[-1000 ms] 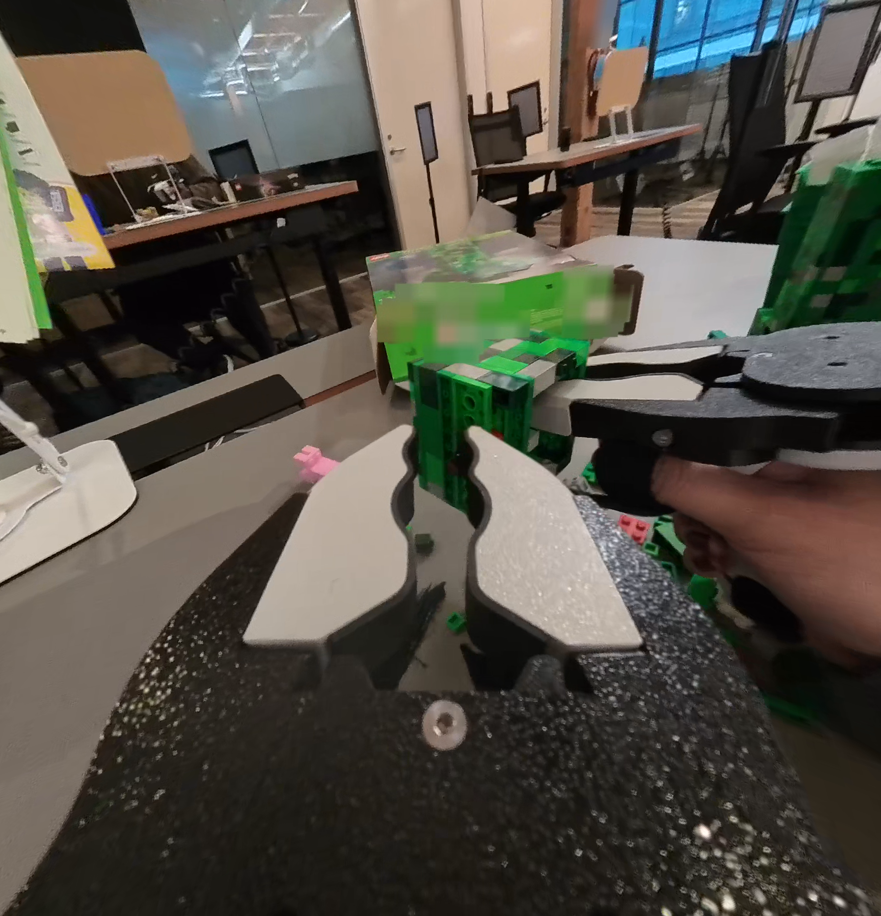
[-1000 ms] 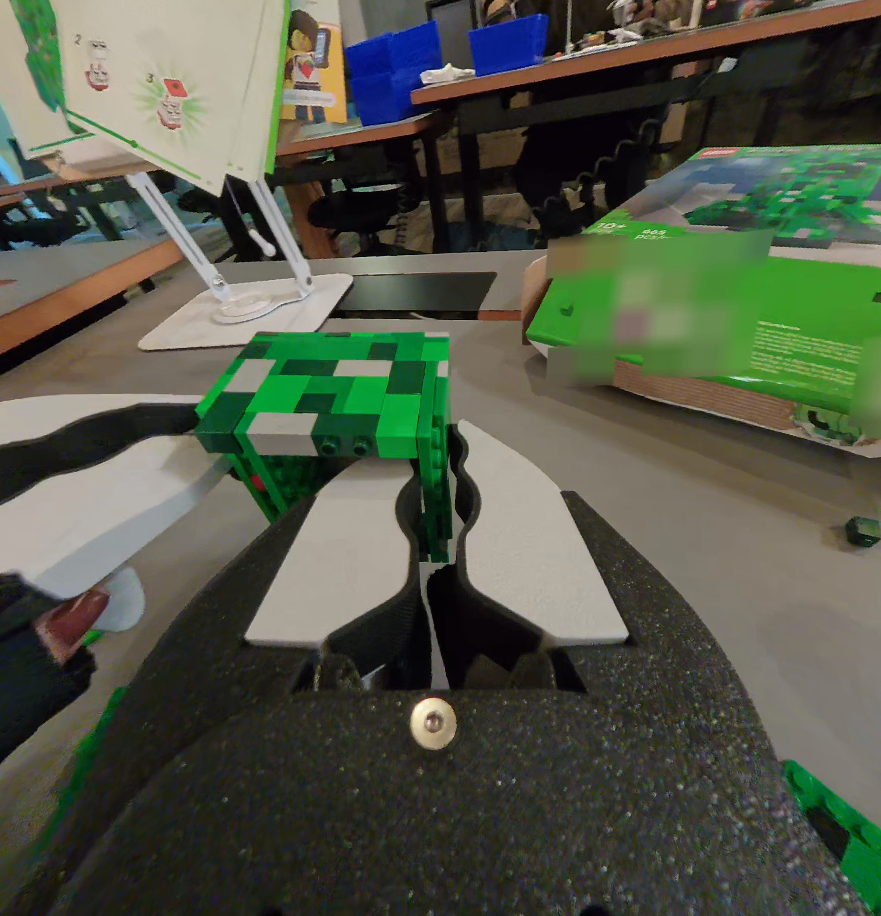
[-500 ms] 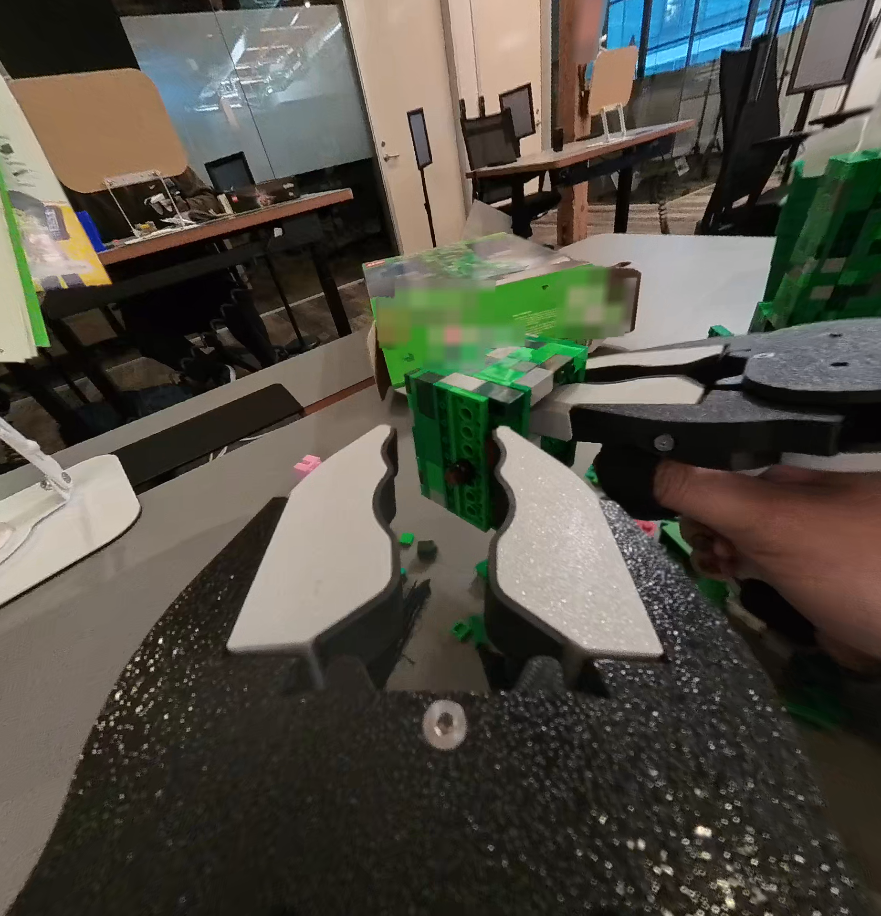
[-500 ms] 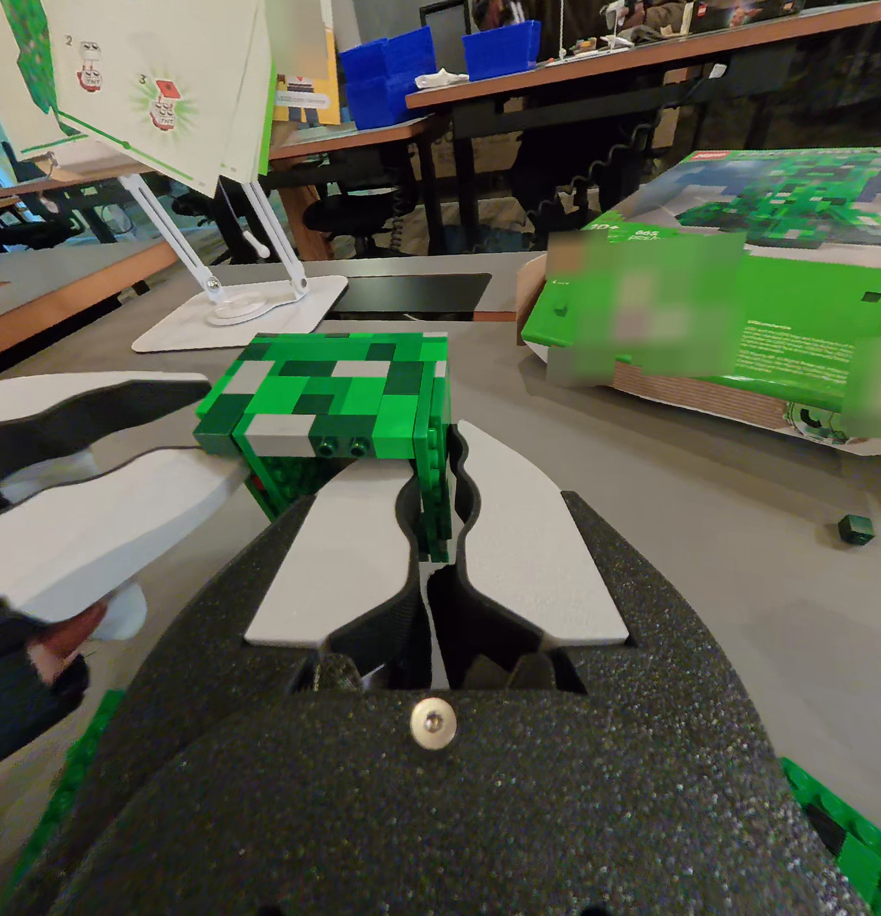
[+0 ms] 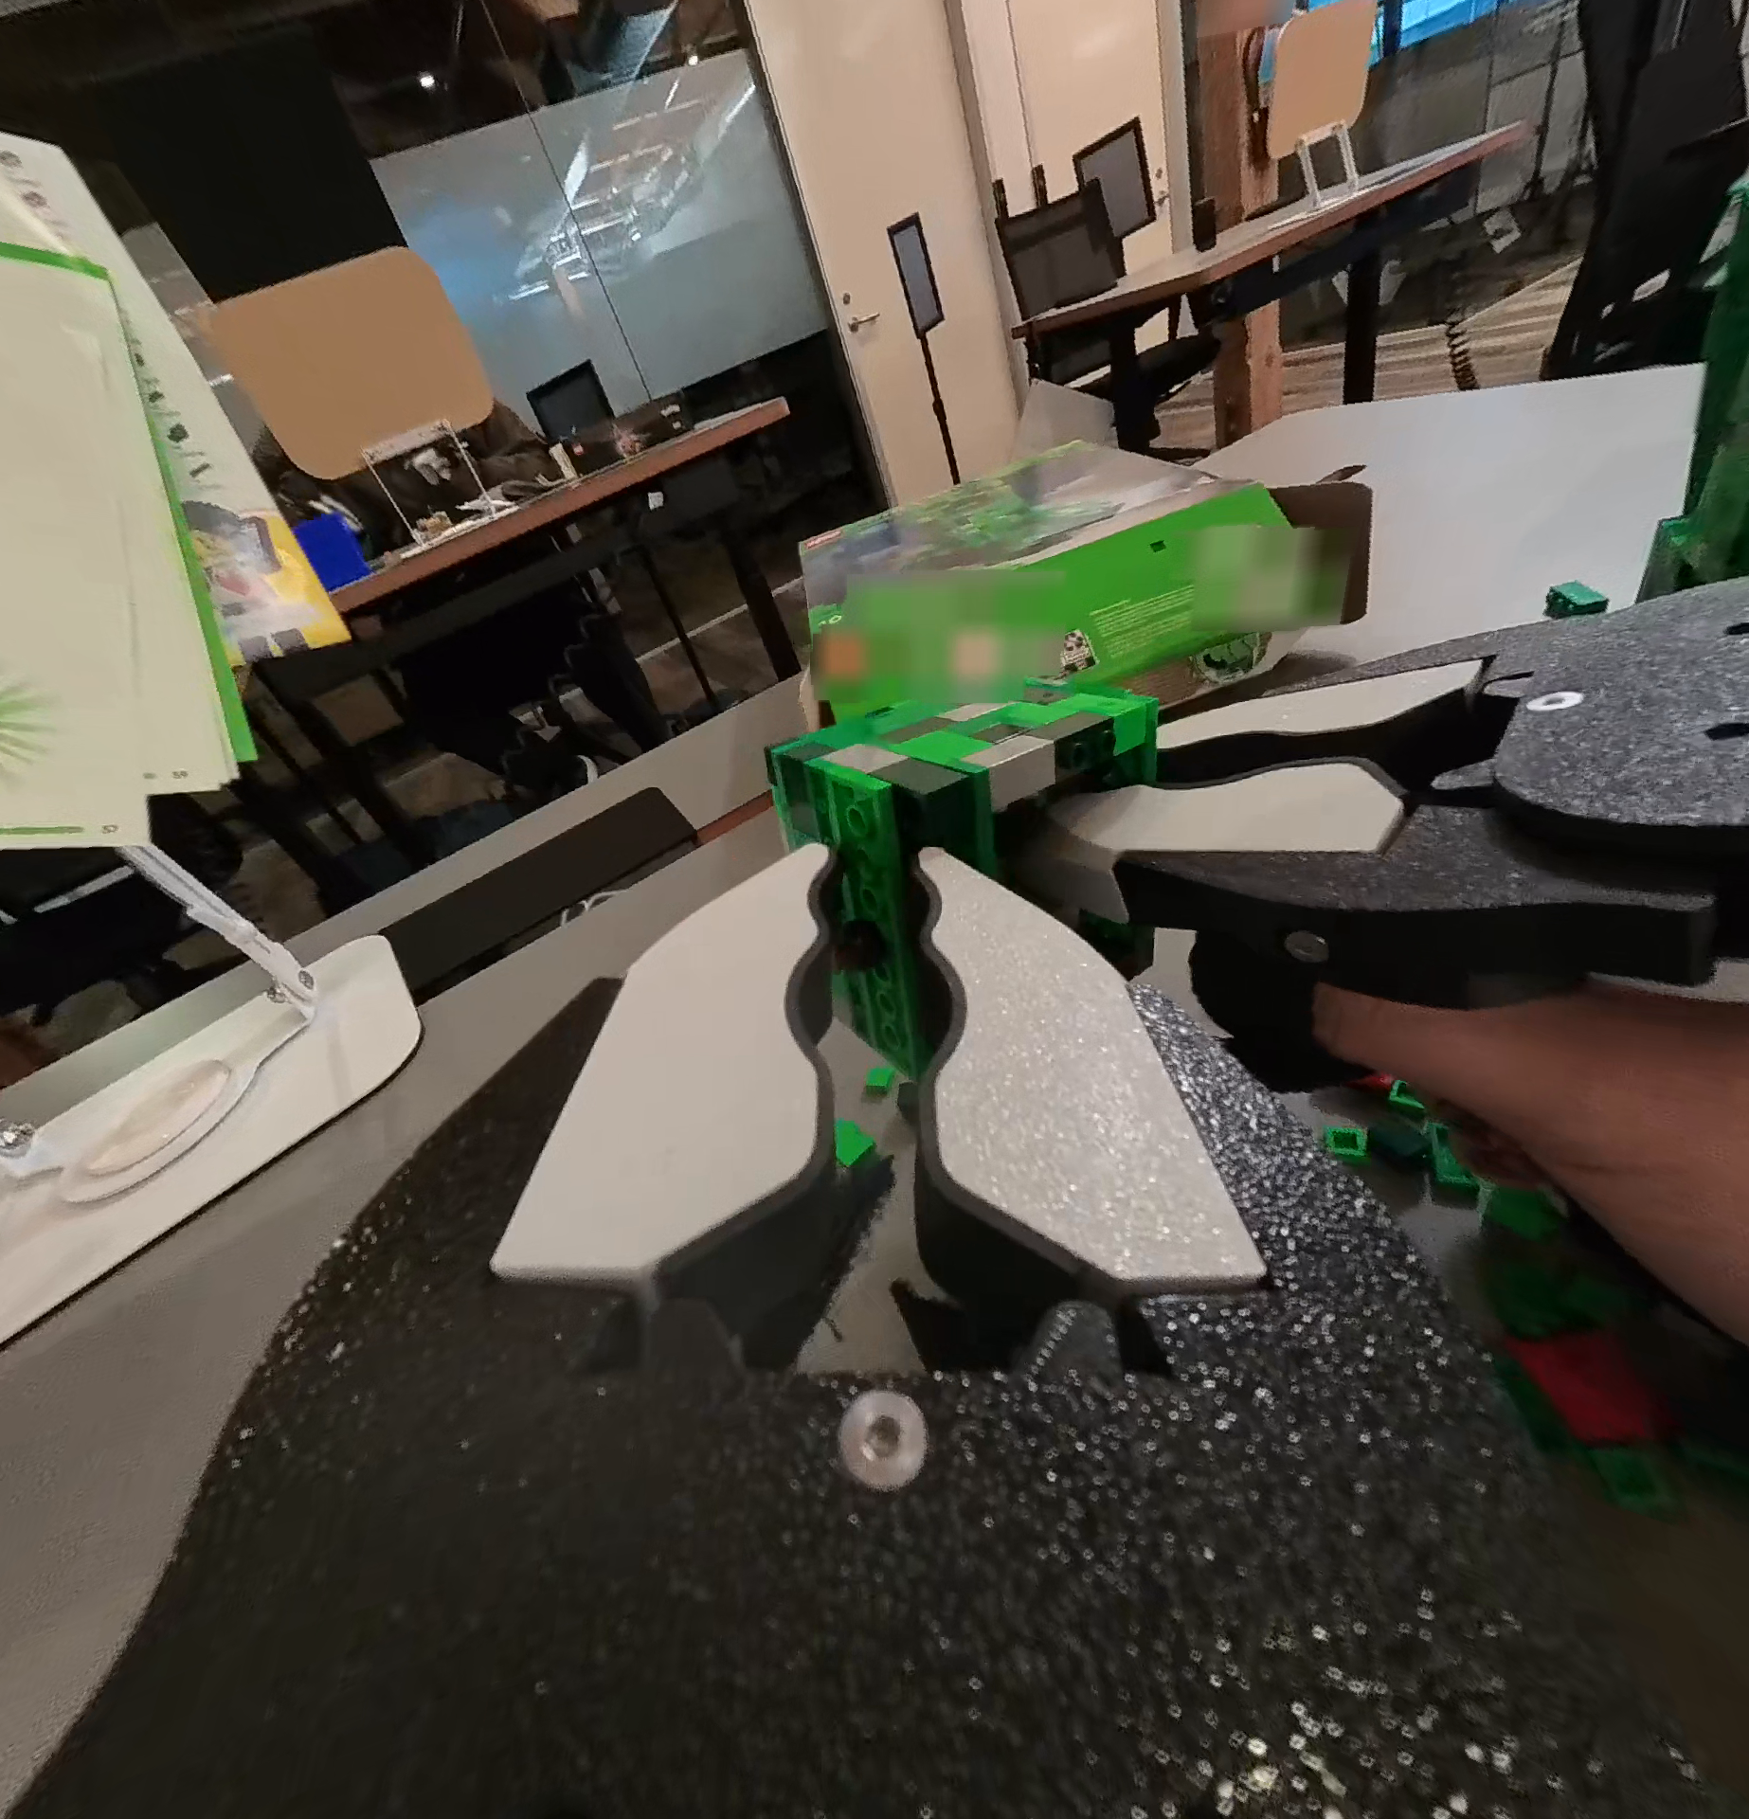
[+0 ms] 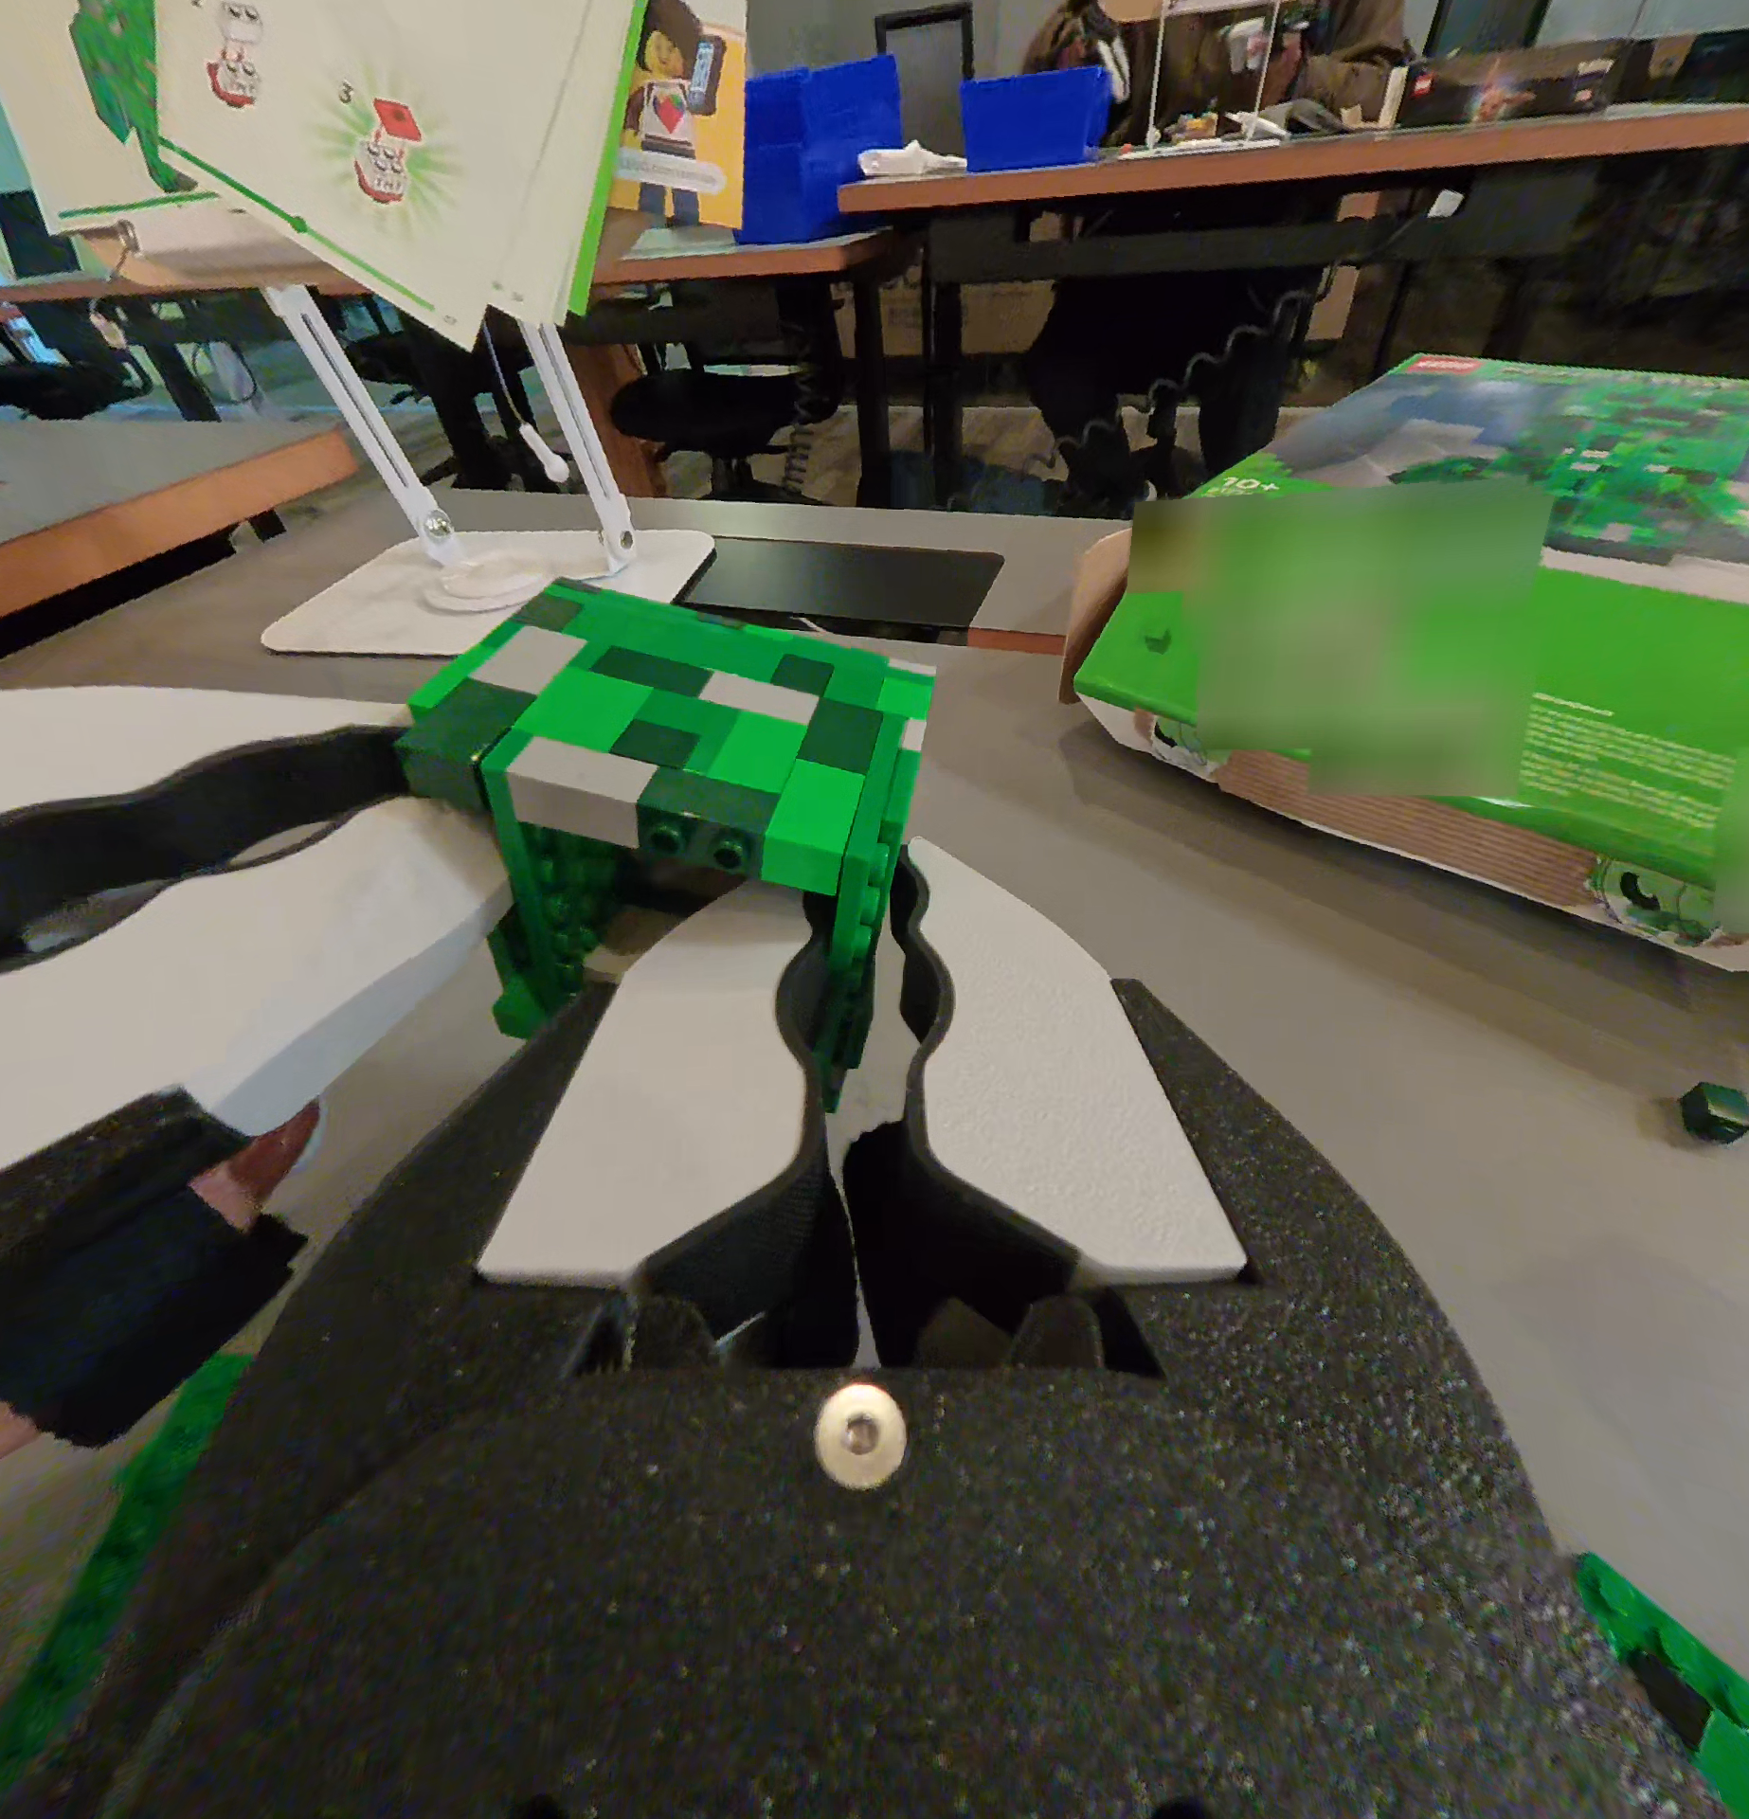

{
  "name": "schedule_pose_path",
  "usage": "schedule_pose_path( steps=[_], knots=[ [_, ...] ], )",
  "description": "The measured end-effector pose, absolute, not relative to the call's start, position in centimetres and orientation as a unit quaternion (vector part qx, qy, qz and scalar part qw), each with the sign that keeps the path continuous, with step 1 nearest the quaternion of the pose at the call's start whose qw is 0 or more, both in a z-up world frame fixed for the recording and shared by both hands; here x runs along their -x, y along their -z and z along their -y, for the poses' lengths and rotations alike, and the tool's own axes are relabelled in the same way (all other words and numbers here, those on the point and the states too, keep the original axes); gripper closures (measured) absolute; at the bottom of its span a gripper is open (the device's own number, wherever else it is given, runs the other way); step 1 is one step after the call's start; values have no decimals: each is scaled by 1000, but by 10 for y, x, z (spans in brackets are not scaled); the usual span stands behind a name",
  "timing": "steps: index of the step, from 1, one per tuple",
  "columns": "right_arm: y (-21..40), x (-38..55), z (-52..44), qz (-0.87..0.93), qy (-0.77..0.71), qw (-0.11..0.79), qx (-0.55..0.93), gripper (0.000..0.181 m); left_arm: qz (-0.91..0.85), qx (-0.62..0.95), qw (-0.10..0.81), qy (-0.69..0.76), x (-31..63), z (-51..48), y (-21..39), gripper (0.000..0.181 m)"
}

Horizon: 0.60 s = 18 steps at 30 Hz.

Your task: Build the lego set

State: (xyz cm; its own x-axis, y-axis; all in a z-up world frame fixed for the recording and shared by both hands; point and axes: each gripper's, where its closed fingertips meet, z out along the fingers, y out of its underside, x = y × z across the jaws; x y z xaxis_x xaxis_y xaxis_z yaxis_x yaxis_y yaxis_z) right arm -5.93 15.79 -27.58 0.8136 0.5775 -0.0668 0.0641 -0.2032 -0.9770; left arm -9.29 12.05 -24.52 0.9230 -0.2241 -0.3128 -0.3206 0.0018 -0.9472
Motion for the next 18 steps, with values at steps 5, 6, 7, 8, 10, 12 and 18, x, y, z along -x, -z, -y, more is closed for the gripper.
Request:
schedule_pose_path(
  steps=[5, 6, 7, 8, 10, 12, 18],
  knots=[
    [275, 64, -156, 247, -230, 589, 734, 172, -168, 725, 667, -27, 107, -124, 246, 175],
    [274, 65, -153, 257, -246, 586, 728, 173, -163, 726, 668, 1, 111, -125, 247, 176],
    [274, 68, -150, 268, -259, 579, 725, 173, -150, 729, 666, 43, 115, -126, 248, 177],
    [276, 69, -148, 279, -260, 575, 724, 173, -138, 735, 660, 71, 119, -127, 252, 177],
    [278, 73, -147, 295, -261, 566, 724, 173, -126, 740, 654, 96, 123, -128, 257, 177],
    [279, 76, -146, 307, -274, 559, 720, 174, -131, 742, 650, 99, 126, -127, 257, 177],
    [296, 86, -133, 390, -329, 472, 719, 173, -134, 769, 603, 165, 137, -125, 275, 176]
  ],
)
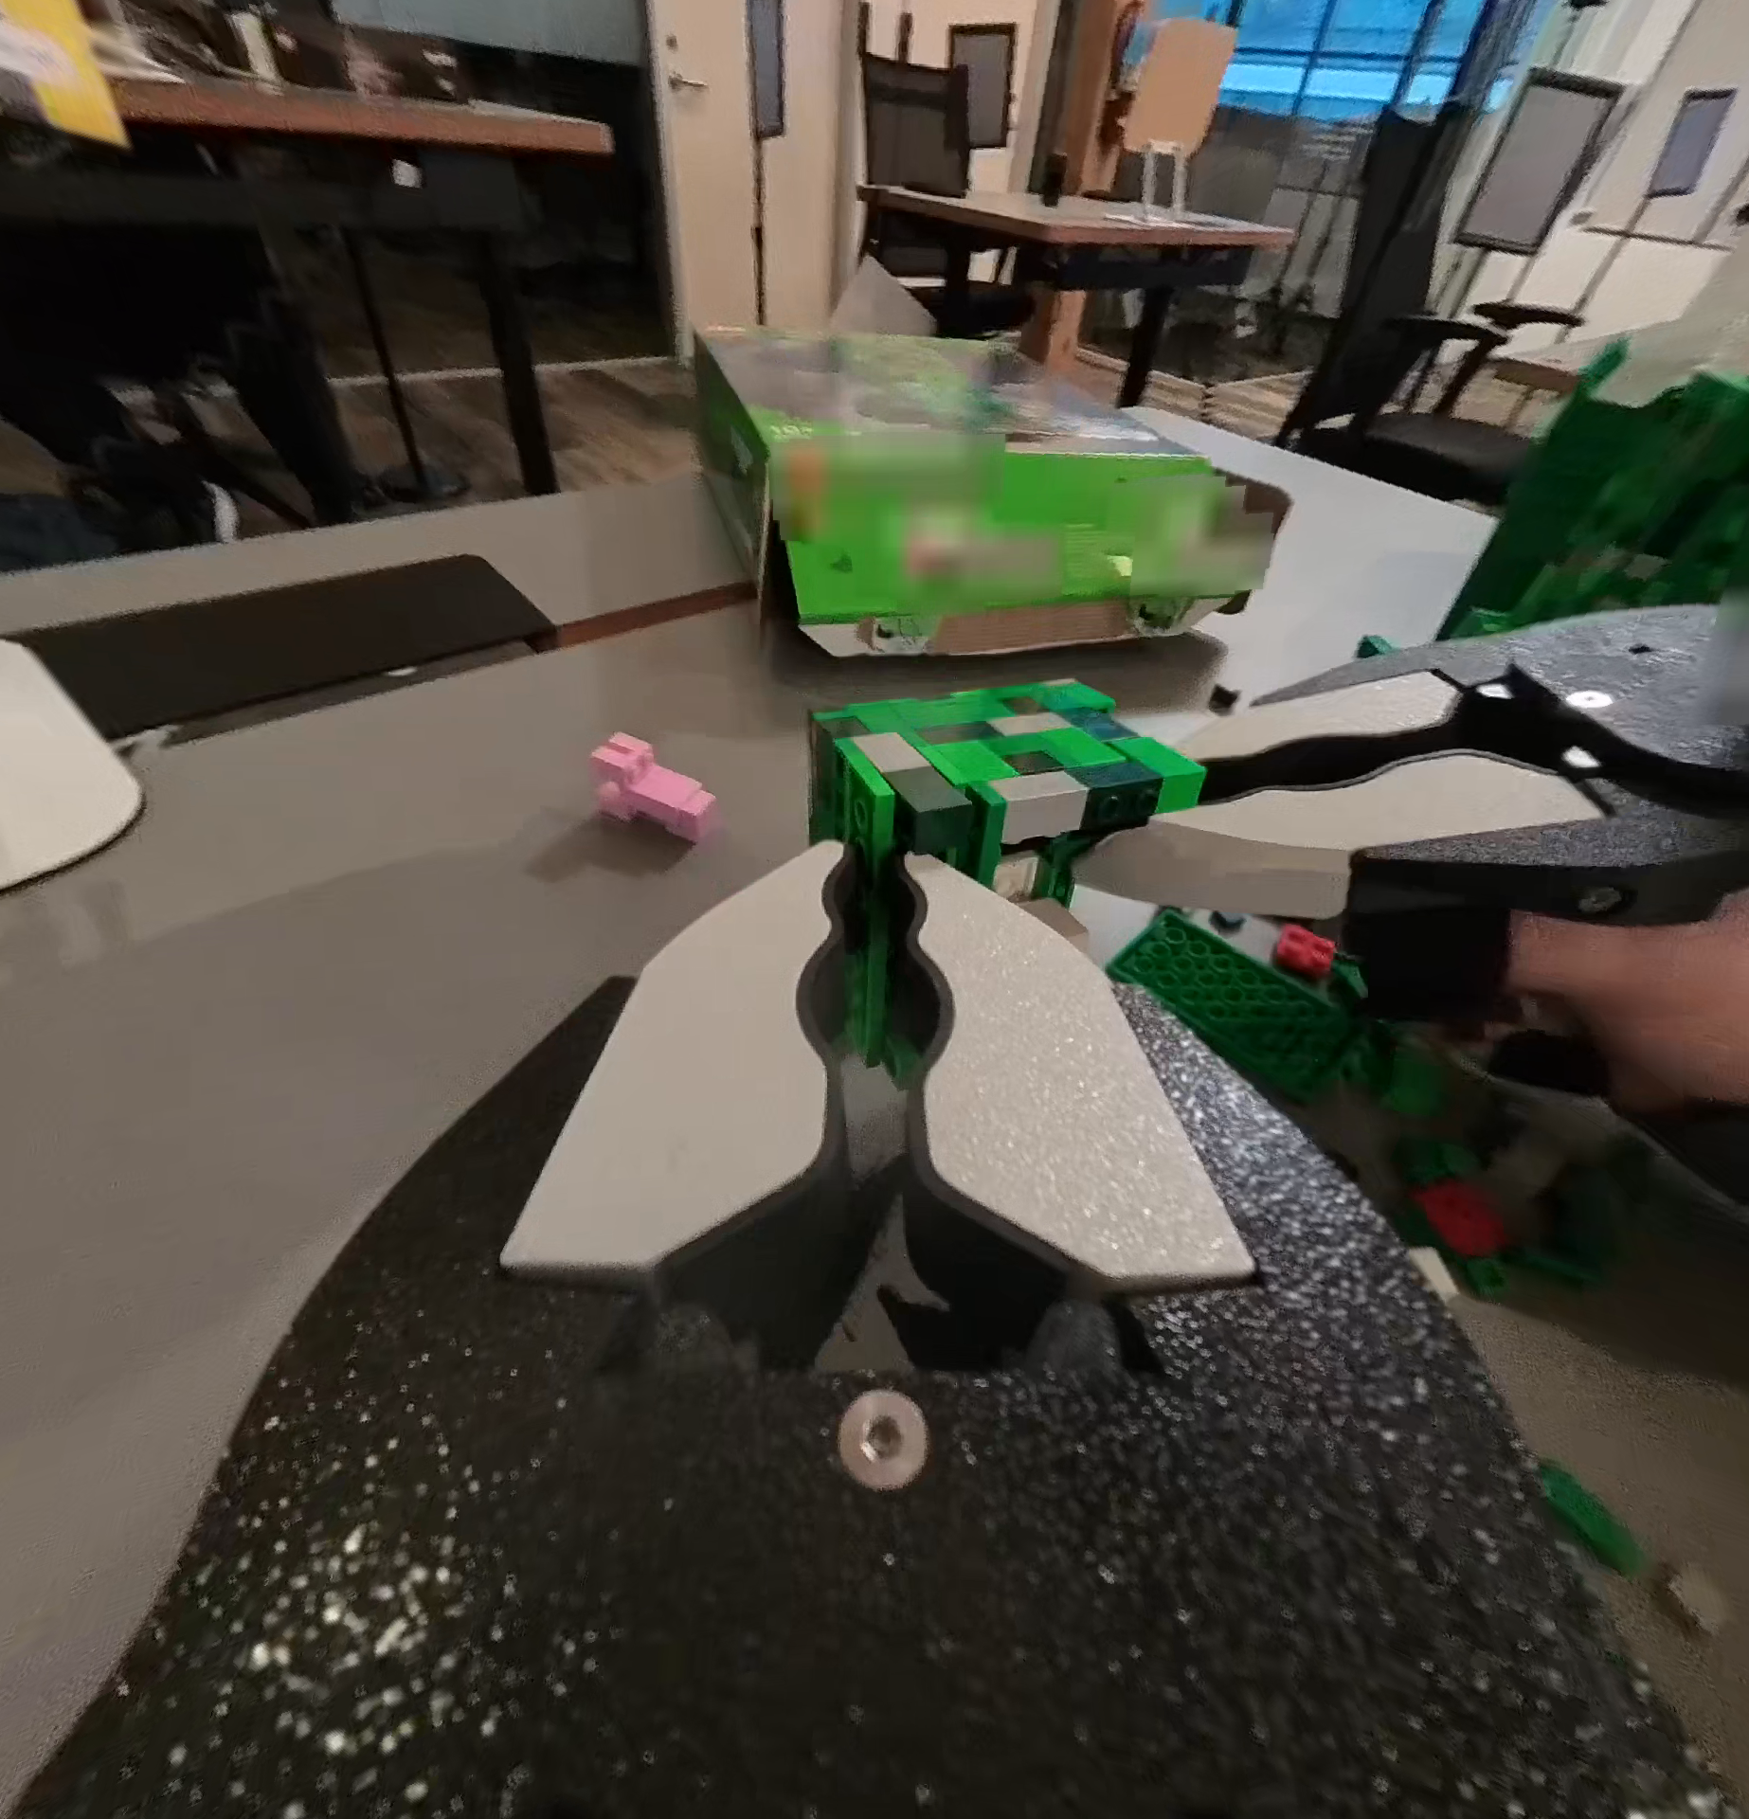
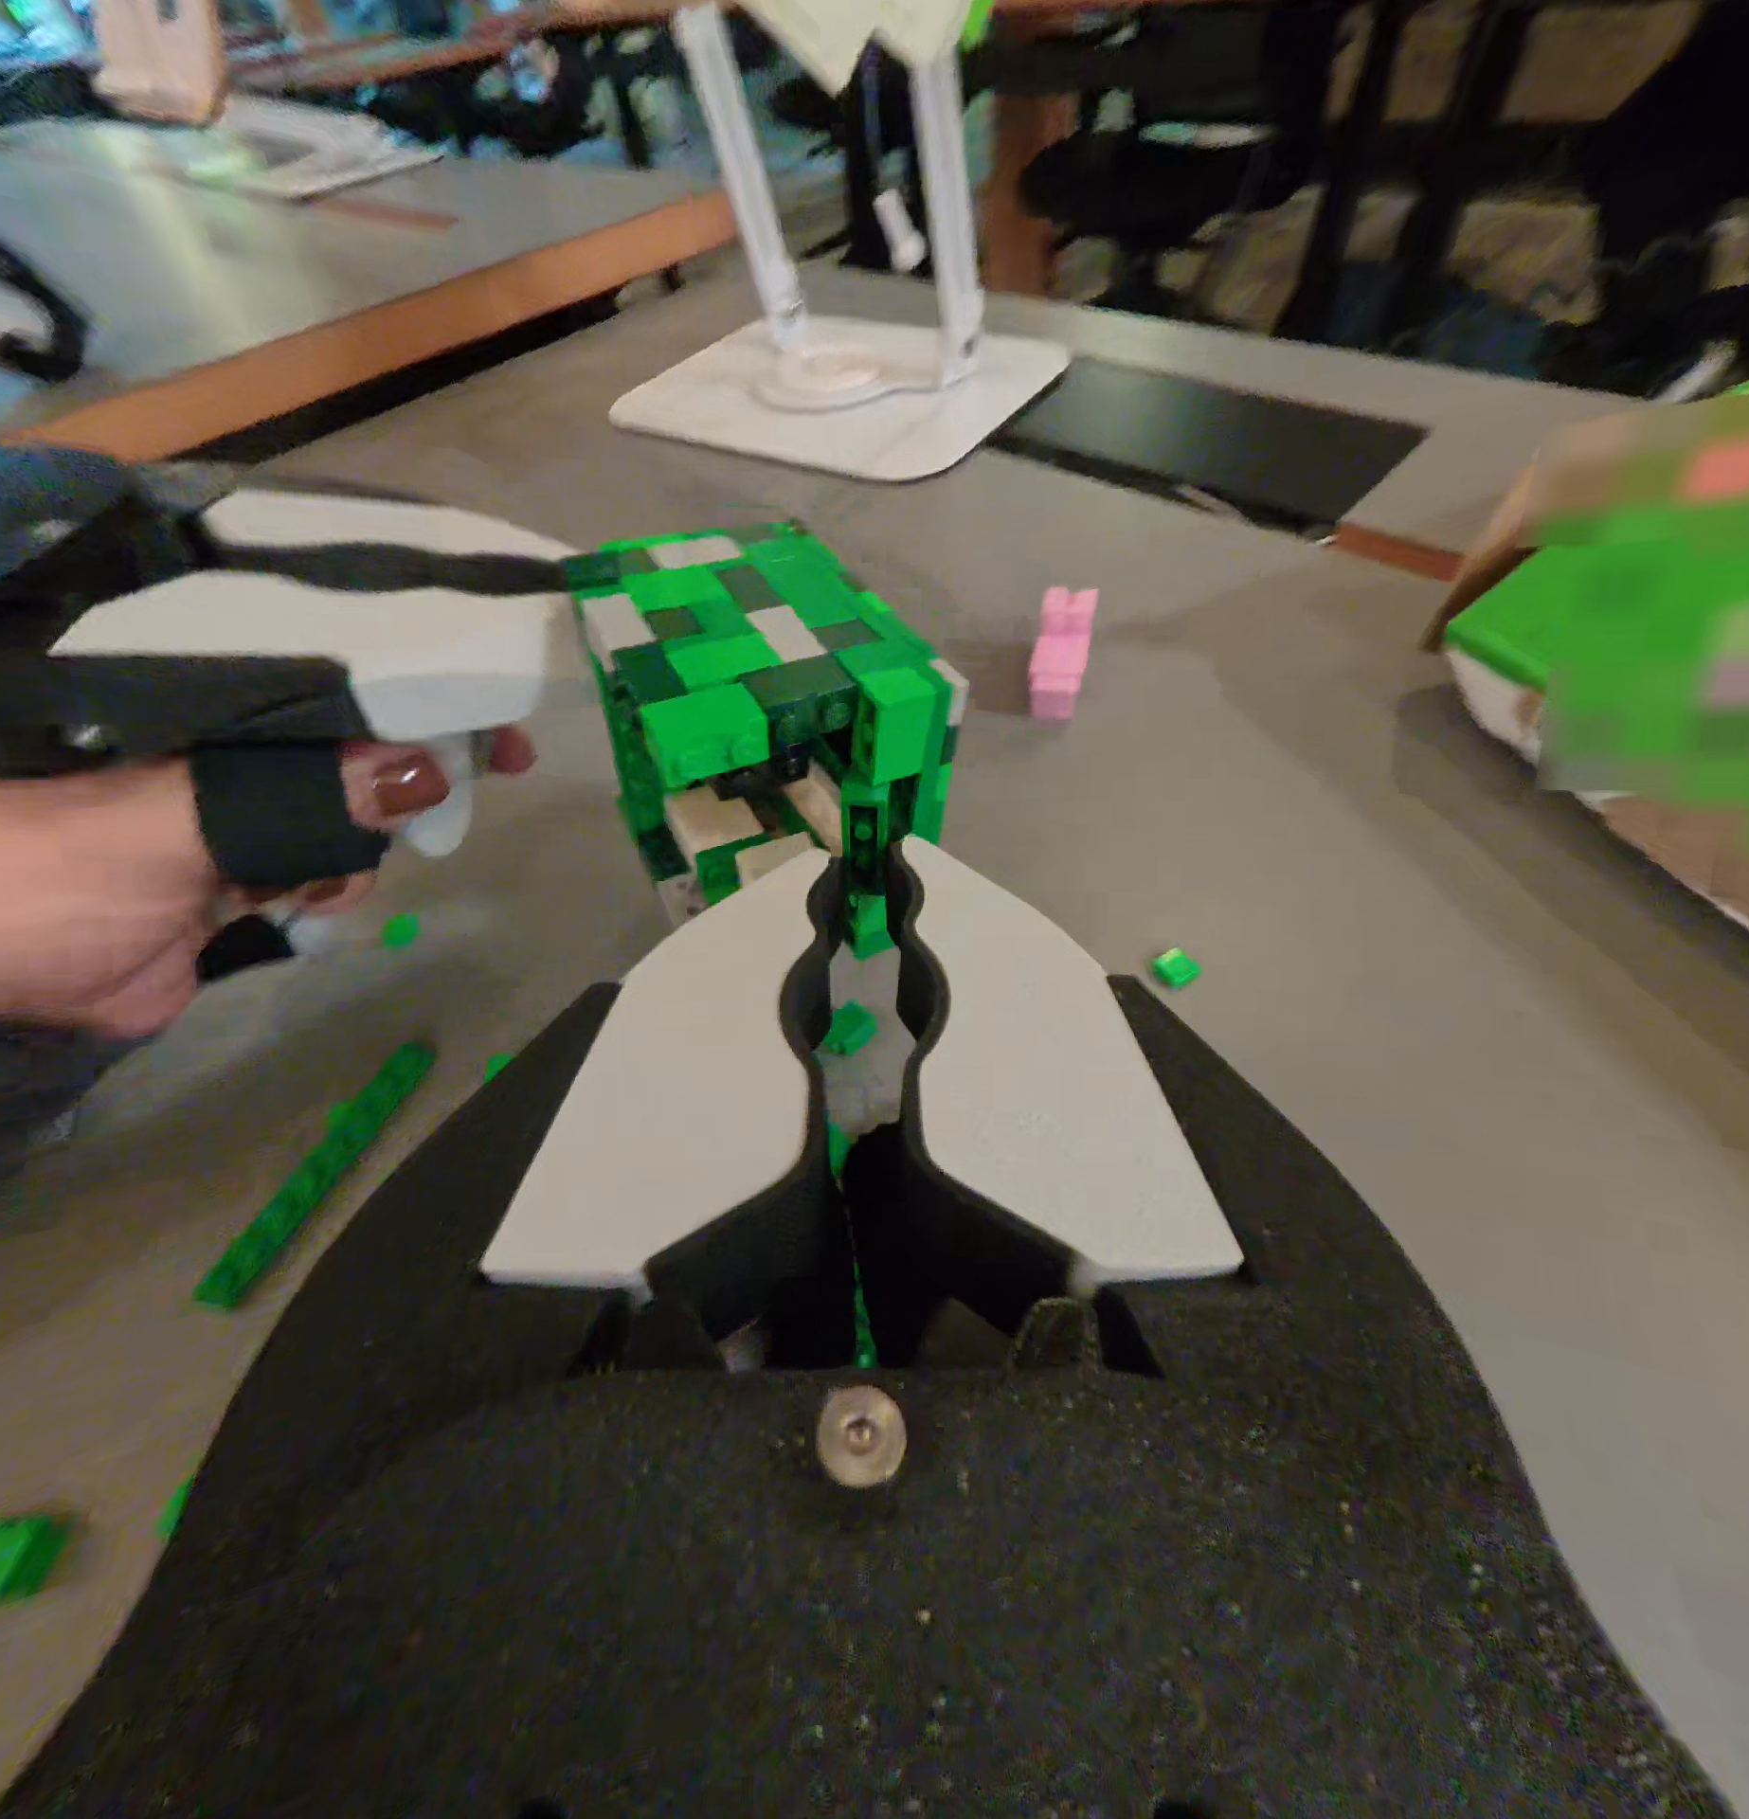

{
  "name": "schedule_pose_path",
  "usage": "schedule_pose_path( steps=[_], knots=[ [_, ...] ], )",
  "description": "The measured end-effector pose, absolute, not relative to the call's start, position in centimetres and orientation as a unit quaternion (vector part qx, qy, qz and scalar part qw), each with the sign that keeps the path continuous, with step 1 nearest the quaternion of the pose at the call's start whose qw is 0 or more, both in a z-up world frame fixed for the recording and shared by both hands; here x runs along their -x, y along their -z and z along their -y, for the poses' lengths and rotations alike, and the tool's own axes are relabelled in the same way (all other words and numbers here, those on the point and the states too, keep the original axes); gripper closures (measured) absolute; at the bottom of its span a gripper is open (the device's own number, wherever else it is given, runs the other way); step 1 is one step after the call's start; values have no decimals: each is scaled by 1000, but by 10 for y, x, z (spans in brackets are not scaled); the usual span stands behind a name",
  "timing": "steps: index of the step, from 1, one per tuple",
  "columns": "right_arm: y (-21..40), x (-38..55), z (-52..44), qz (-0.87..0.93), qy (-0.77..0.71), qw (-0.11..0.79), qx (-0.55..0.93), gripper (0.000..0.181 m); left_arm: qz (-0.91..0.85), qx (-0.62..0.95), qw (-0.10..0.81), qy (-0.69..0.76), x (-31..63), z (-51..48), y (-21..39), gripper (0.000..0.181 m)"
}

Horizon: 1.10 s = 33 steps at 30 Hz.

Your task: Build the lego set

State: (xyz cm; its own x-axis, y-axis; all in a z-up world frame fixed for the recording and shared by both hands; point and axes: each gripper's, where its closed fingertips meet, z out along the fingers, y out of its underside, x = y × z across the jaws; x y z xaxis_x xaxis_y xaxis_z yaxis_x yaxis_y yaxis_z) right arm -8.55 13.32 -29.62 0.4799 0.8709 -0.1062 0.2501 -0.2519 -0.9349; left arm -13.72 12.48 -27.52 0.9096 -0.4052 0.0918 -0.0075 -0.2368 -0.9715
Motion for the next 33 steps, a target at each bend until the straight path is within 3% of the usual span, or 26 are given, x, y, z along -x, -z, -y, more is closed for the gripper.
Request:
schedule_pose_path(
  steps=[5, 7, 8, 19, 22, 27, 29, 31, 33],
  knots=[
    [286, 83, -129, 409, -340, 495, 687, 170, -104, 768, 597, 207, 151, -125, 278, 176],
    [285, 83, -128, 408, -343, 495, 687, 137, -102, 765, 597, 220, 150, -124, 277, 176],
    [286, 85, -126, 409, -348, 487, 689, 133, -101, 761, 597, 233, 147, -123, 275, 176],
    [288, 90, -109, 455, -407, 443, 656, 135, -223, 711, 585, 320, 112, -104, 267, 176],
    [290, 90, -98, 484, -428, 419, 638, 156, -240, 686, 577, 373, 102, -95, 261, 176],
    [287, 85, -115, 460, -374, 456, 664, 170, -230, 693, 582, 357, 101, -101, 263, 175],
    [286, 80, -124, 439, -344, 473, 682, 170, -250, 713, 594, 276, 106, -105, 264, 156],
    [287, 70, -138, 422, -282, 499, 703, 170, -274, 703, 631, 181, 113, -105, 255, 123],
    [288, 64, -145, 406, -253, 502, 721, 171, -315, 677, 657, 106, 107, -99, 245, 119]
  ],
)
